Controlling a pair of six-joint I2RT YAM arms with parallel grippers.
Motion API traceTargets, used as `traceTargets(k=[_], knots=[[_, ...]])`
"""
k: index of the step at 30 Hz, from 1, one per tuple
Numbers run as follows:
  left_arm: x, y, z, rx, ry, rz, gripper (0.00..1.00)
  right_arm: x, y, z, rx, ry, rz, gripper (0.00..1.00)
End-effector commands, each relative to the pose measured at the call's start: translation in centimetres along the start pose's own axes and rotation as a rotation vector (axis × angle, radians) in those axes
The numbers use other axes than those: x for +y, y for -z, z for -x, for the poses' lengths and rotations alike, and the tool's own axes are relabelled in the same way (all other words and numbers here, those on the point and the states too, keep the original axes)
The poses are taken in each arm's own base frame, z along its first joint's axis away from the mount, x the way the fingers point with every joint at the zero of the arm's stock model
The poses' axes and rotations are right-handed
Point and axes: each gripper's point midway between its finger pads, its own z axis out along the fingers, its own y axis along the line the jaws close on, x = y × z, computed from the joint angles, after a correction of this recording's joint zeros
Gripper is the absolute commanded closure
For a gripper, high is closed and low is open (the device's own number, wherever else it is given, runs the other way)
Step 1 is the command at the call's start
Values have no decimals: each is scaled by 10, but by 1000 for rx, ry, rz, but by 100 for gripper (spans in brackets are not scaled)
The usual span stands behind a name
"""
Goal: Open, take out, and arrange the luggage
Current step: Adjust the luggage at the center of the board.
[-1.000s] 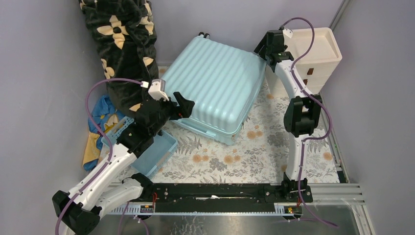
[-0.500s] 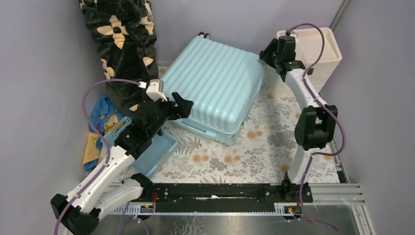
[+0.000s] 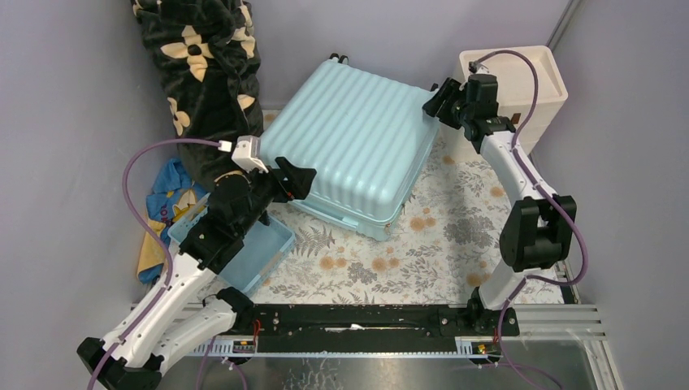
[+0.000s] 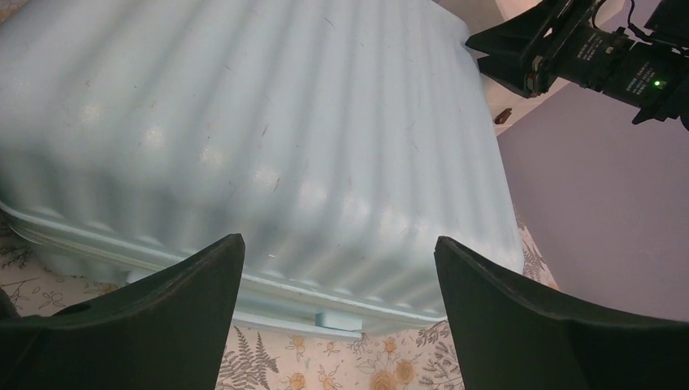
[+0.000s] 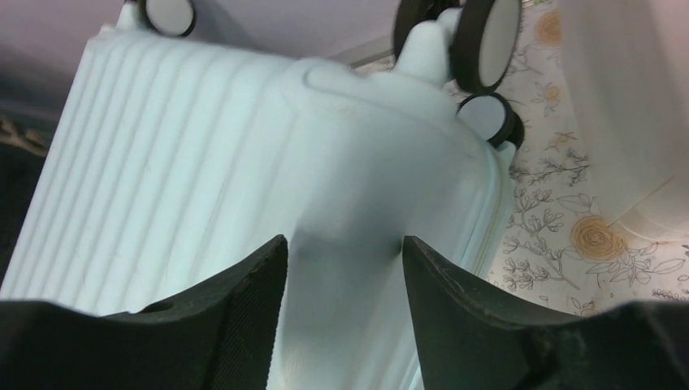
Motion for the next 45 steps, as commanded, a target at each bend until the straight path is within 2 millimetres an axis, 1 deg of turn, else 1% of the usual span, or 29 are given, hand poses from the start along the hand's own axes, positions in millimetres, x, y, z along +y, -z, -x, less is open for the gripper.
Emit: traceTargets(k=[1,2,3,6,8,11,14,16,17,18,20,21,23,25,28,30,32,33,34,35,36,38,39,40,42,43,45], knots=[[-5,3,7,-32,14,-31,5,42,46,27,-62,173,237,35],[-5,2,5,-24,17,-33,5,40,56,31,-59,209,290,32],[-5,1,2,-15,23,-32,4,44,67,30,-42,247,370,29],[-8,-5,-5,18,45,-45,2,31,96,32,-3,313,498,26],[-13,-9,-5,20,60,-68,2,16,108,34,7,348,488,25],[-30,-19,5,16,54,-133,2,-4,124,40,-12,465,443,22],[-53,-32,18,41,34,-210,3,-20,134,55,-32,564,344,19],[-65,-40,16,73,38,-258,4,-24,136,61,-37,604,307,20],[-68,-44,12,93,43,-274,4,-22,137,61,-33,610,317,20],[-69,-47,7,113,51,-278,5,-19,137,57,-15,601,350,21],[-64,-49,1,132,59,-259,6,-4,135,43,34,560,460,22],[-58,-48,-2,134,58,-230,7,0,132,35,58,551,488,22],[-37,-44,-2,113,39,-128,10,3,124,22,80,573,498,22],[-7,-35,-1,85,-1,8,20,7,122,13,81,588,545,22],[36,-17,2,67,-62,212,37,23,129,-7,121,611,683,22],[59,-8,-3,79,-91,306,47,32,137,-30,161,676,773,22],[77,-7,-12,111,-103,365,55,34,148,-55,178,764,866,20],[85,-9,-17,129,-103,383,59,33,154,-68,181,802,907,17],[93,-13,-23,148,-98,400,64,32,160,-78,169,855,944,12],[100,-18,-28,164,-86,409,66,28,166,-88,164,897,966,5],[108,-23,-32,177,-73,415,67,27,172,-95,150,935,975,1],[122,-35,-36,190,-47,426,68,23,173,-107,143,960,977,0],[131,-40,-37,192,-32,440,68,22,171,-112,151,972,969,0],[135,-45,-39,199,-23,440,69,22,167,-121,177,982,956,0],[146,-54,-40,202,0,454,69,27,161,-143,235,1010,959,3],[151,-57,-42,206,10,458,69,32,156,-152,249,1018,965,8],[159,-62,-42,201,22,467,69,41,145,-168,266,1003,946,22]])
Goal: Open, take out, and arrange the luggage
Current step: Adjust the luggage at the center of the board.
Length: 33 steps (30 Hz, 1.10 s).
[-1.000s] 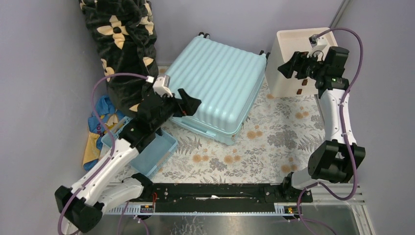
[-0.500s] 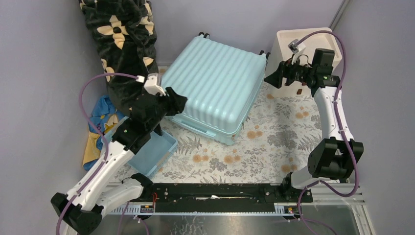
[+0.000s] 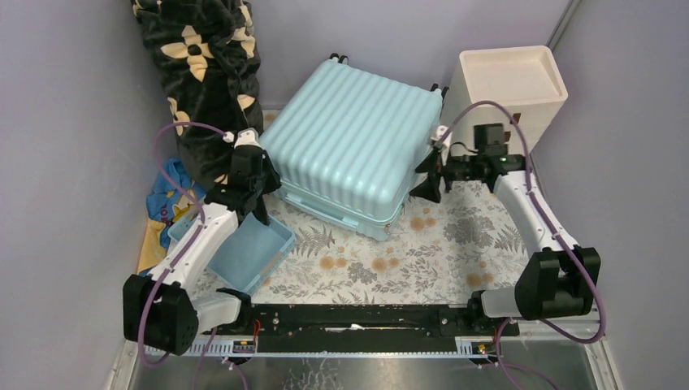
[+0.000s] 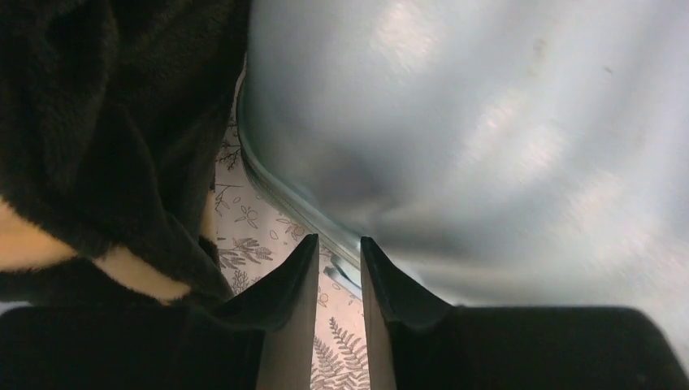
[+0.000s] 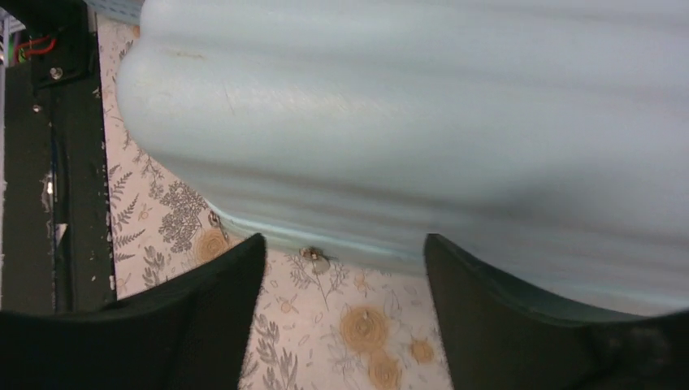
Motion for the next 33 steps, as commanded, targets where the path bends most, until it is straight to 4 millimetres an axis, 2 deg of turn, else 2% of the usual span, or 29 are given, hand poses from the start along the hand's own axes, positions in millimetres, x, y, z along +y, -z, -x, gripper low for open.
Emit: traceTargets(k=[1,4,7,10,12,17,19,23,26,29,33], knots=[[-3,-14,24,-76,42,-51,69,6,-40,2,21,83,-11,30],[6,-25,32,-95,87,-56,69,8,-67,2,31,73,-43,47],[7,-37,43,-110,124,-89,68,16,-85,8,25,57,-35,59],[-6,-47,50,-101,124,-160,68,34,-96,10,15,47,11,60],[-18,-54,53,-79,121,-215,68,46,-95,13,-1,37,58,60],[-41,-72,55,-26,140,-316,67,73,-74,6,76,103,172,54],[-44,-76,56,-24,148,-333,66,73,-60,1,97,108,166,52],[-50,-79,55,-13,154,-365,66,69,-29,2,5,61,152,48],[-47,-77,57,-17,148,-343,65,68,-18,0,-31,35,146,44],[-34,-62,63,-65,133,-293,61,67,-9,2,-52,44,127,41],[-26,-22,66,-101,68,-278,47,50,10,9,-83,17,54,40]])
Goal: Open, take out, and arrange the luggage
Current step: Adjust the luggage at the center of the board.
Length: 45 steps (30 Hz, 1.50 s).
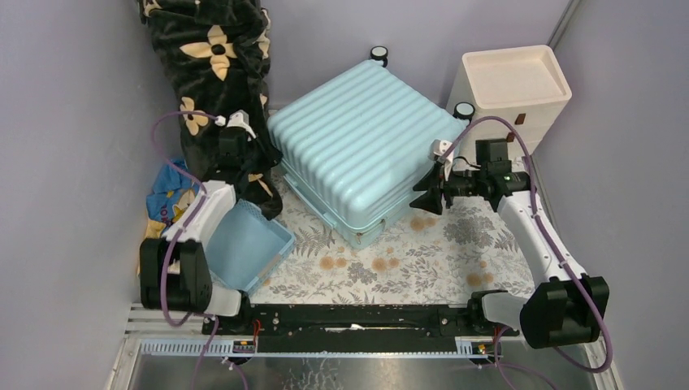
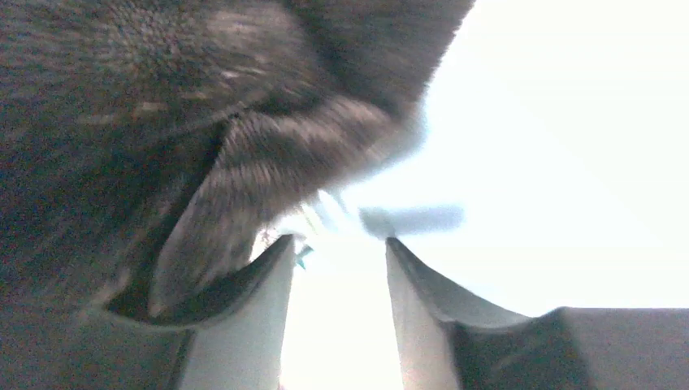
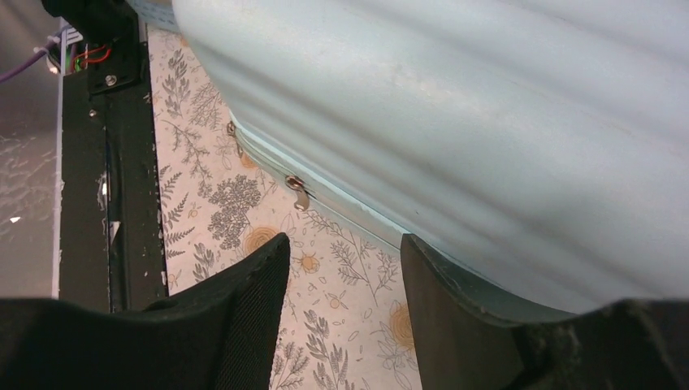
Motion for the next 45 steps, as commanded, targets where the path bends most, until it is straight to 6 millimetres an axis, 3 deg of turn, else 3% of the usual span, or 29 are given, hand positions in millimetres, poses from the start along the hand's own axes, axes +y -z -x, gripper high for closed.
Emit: traceTargets(k=[1,4,7,11,17,20,23,29,32,37,40,45], knots=[[-40,53,18,-86,-101,-142,42,-5,24,14,-82,2,-35,40],[-51,89,6,-78,-145,-223,31,-18,42,11,-114,-40,-99,39],[-80,127,-8,-71,-162,-410,22,-19,46,5,-123,-58,-113,36],[-122,175,-42,19,-136,-727,21,-10,40,-9,-135,-66,-74,32],[-169,228,-117,44,-295,-927,23,0,35,-26,-128,-19,-58,2],[-177,251,-150,25,-343,-996,24,-1,38,-29,-117,-16,-78,0],[-174,267,-176,-14,-348,-1055,25,0,39,-31,-121,-22,-93,0],[-164,246,-244,8,-438,-997,23,7,37,-34,-151,2,-88,0],[-160,233,-267,-43,-522,-942,22,9,36,-36,-143,-8,-66,0],[-145,202,-272,-147,-471,-849,22,10,35,-39,-132,-24,-26,3],[-147,188,-262,-179,-422,-750,24,10,36,-38,-120,-33,-14,8],[-153,174,-263,-113,-327,-605,28,5,37,-40,-104,-41,-40,10]])
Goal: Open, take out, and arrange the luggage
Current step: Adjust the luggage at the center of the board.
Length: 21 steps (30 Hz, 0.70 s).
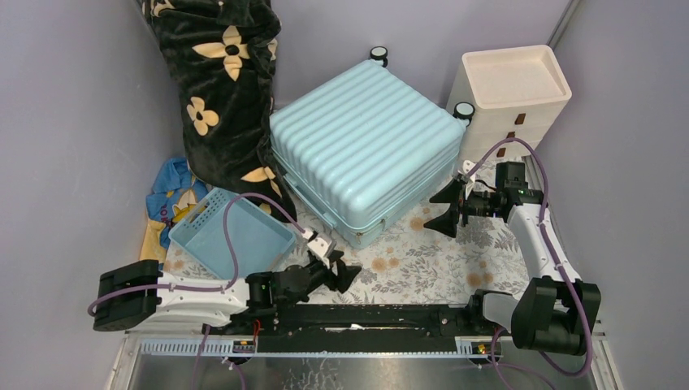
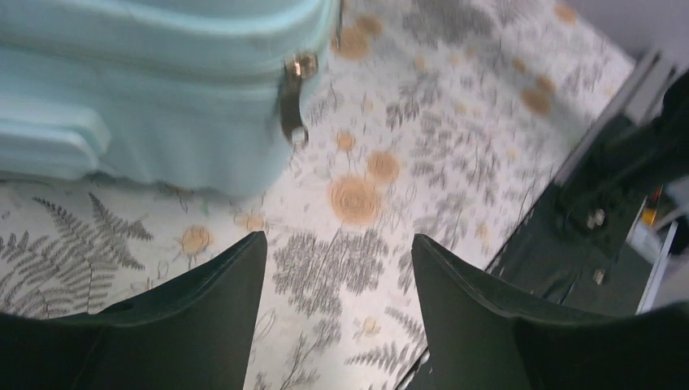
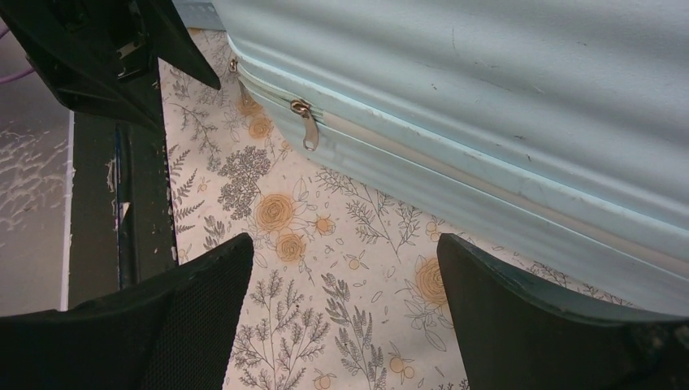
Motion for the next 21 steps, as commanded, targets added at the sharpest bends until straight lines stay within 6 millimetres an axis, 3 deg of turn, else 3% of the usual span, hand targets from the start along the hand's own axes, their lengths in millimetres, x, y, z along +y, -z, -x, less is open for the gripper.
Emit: traceTargets(k=[1,5,9,21], knots=[[4,-13,46,-135,206,152,28,-2,3,15,-22,44,-9,10],[7,-15,49,-150,221,179,33,-2,3,16,-25,55,-16,10],[11,-20,58,-195,193,210,46,-2,3,16,-24,51,-13,10],[13,-43,62,-170,231,234,51,4,2,16,-21,54,25,11]])
